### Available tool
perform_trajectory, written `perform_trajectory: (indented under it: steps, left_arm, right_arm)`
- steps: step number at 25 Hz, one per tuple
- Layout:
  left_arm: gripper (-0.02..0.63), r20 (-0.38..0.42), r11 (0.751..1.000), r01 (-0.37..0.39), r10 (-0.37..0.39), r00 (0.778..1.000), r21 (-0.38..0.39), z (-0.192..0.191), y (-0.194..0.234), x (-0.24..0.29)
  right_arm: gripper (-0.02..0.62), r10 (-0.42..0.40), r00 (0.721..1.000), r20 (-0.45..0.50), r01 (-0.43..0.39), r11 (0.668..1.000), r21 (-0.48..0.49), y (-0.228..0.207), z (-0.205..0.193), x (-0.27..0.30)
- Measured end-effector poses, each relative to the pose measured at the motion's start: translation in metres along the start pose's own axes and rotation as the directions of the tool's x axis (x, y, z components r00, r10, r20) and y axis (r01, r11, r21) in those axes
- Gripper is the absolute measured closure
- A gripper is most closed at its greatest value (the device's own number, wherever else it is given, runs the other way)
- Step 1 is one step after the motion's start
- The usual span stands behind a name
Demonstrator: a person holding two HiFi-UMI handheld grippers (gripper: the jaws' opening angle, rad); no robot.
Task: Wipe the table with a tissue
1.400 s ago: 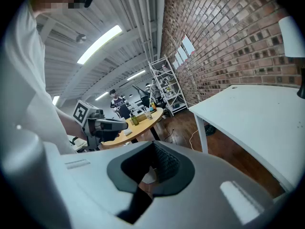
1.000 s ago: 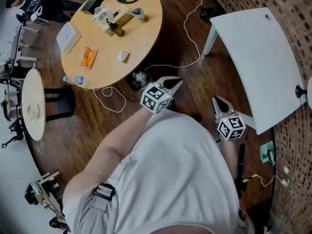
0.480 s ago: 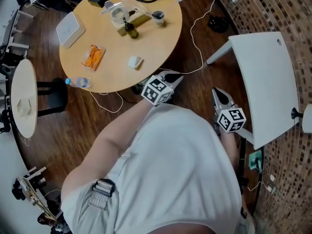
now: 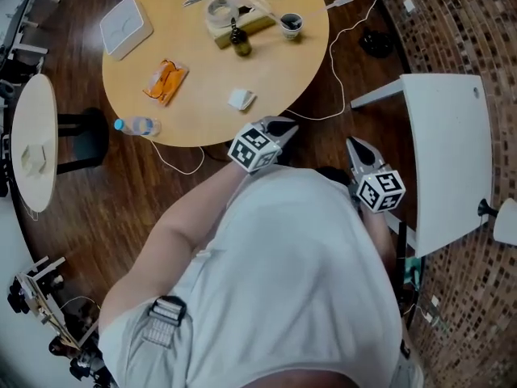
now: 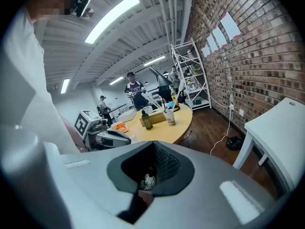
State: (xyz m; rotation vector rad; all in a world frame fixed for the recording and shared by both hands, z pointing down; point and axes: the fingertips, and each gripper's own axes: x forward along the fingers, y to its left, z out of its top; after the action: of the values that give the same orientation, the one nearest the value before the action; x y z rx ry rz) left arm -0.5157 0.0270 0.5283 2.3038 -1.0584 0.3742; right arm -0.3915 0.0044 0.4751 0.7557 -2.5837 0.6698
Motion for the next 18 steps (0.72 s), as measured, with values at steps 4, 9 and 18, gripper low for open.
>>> perform_trajectory:
  steps: [4, 9, 18]
  left_arm:
    - [0.6, 0.032, 0.998, -0.039, 0.041, 0.999, -0.048, 0.006, 0.006, -0.004]
    - [0.6, 0.039, 0.993, -0.082, 0.086, 0.996, -0.08, 0.008, 0.01, -0.004]
    - [0.6, 0.011, 0.945, -0.25, 0.258, 0.966, -0.213, -0.014, 0.043, -0.034]
  right_arm:
    - [0.588, 0.043, 0.998, -0.034, -0.043, 0.999, 0.0, 0.0, -0.001, 0.01]
    - [0.588, 0.12, 0.991, -0.057, -0.121, 0.992, -0.018, -0.006, 0.007, 0.025]
    - [0.588, 0.247, 0.967, -0.055, -0.246, 0.969, 0.028, -0.012, 0.045, 0.049]
